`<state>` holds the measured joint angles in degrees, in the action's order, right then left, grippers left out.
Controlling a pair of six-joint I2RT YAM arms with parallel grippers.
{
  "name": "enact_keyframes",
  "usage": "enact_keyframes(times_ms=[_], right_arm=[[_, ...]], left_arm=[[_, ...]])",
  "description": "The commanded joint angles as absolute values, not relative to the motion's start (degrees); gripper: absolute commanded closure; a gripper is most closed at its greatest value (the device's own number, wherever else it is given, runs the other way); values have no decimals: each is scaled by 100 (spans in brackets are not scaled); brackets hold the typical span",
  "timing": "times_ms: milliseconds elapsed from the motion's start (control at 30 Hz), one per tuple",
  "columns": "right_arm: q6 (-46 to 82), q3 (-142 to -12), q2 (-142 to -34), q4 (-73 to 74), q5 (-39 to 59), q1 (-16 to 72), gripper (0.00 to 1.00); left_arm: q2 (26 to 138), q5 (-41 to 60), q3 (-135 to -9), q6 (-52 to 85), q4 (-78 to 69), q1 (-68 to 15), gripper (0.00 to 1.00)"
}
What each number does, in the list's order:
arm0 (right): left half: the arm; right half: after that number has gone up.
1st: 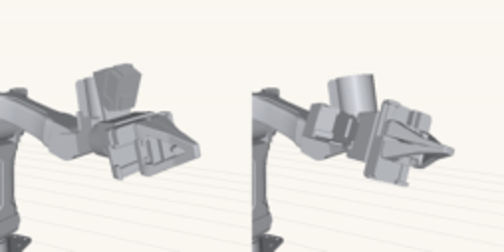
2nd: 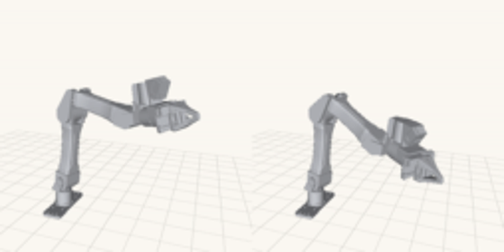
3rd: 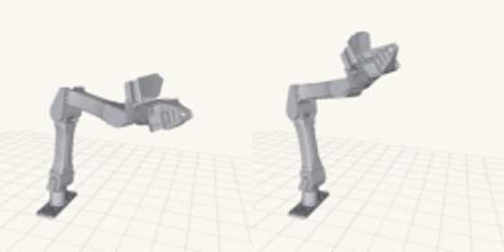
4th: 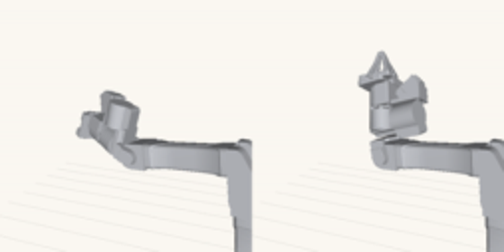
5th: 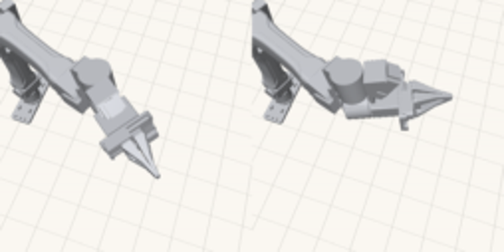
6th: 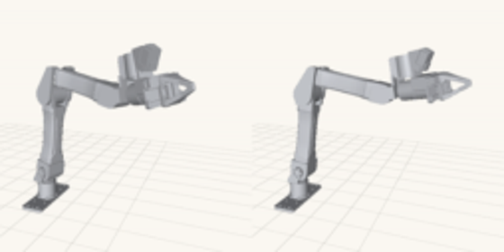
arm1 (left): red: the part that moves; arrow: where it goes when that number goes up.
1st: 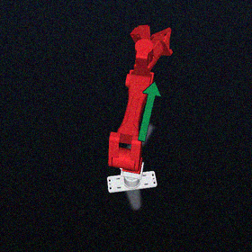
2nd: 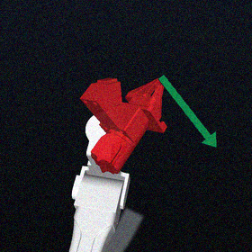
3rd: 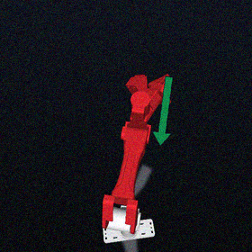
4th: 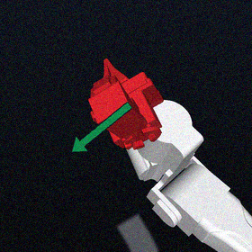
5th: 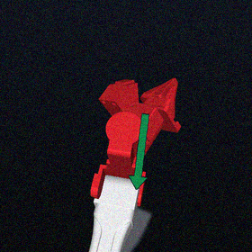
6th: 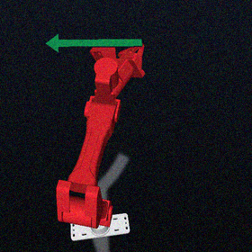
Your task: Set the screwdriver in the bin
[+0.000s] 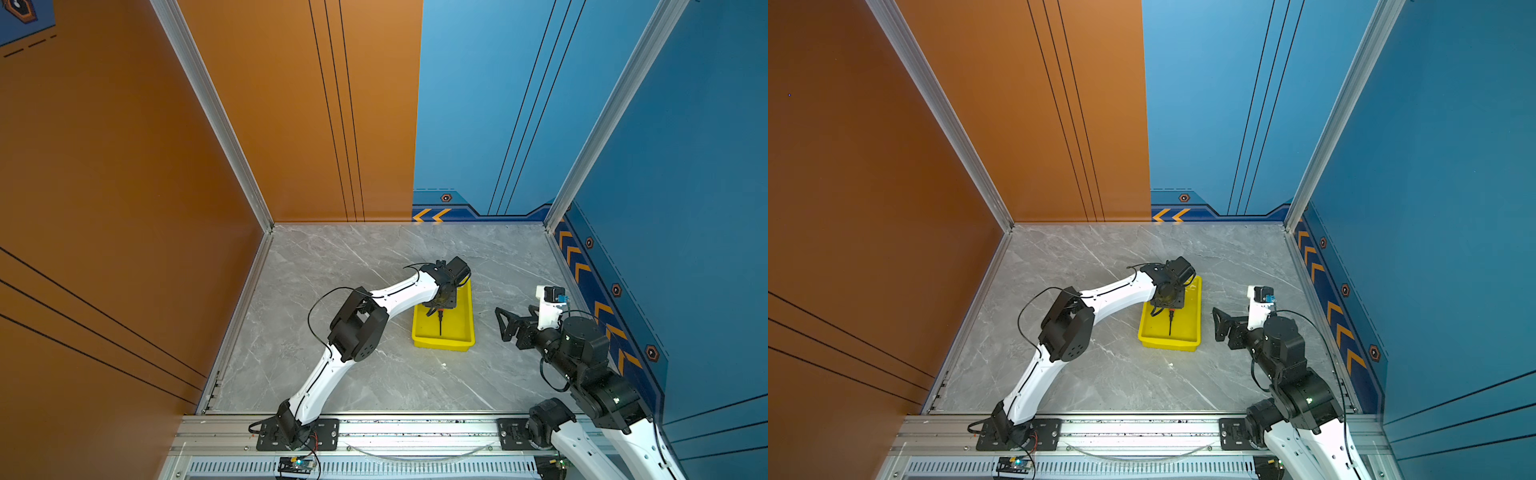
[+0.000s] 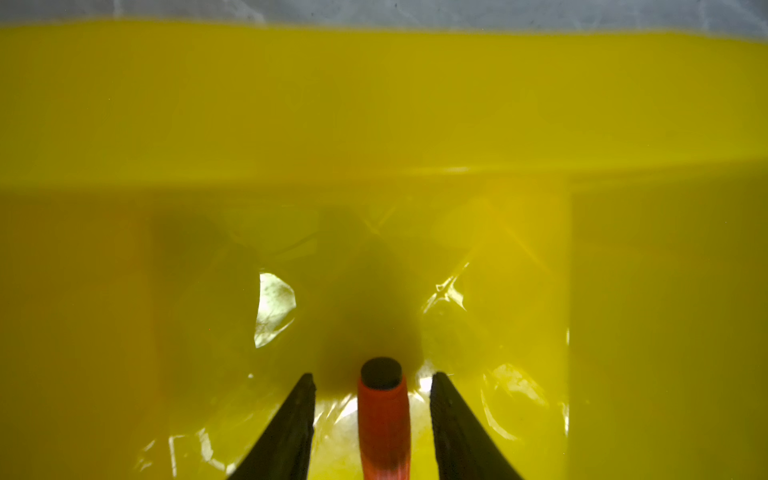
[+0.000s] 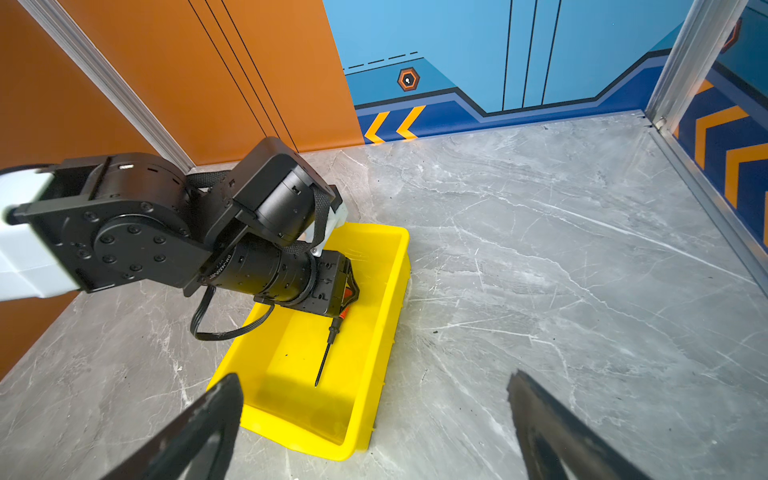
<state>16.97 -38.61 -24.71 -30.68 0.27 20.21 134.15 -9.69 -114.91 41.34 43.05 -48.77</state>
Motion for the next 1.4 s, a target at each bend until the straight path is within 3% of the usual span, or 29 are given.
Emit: enact_keyframes(times_ms=[0, 567, 933, 1233, 1367], right_arm=[[1705, -3783, -2390, -3144, 91, 2039, 0], [1986, -3853, -2739, -2997, -274, 2021, 0], [2224, -4112, -3383, -3015, -1298, 1991, 0], [2138, -3694, -3220, -2605, -2053, 1927, 0], [1564, -3245, -3204, -1851, -2156, 1872, 0]], left_arm=[[12632, -1297, -11480, 3982, 4461, -4924, 49], [11172, -1455, -10618, 2889, 4439, -5058, 27], [9805, -1062, -8270, 2386, 2914, -4582, 0], [8654, -960, -7049, 2080, 2720, -4103, 2], [7952, -1886, -6379, 1684, 2699, -3925, 2]])
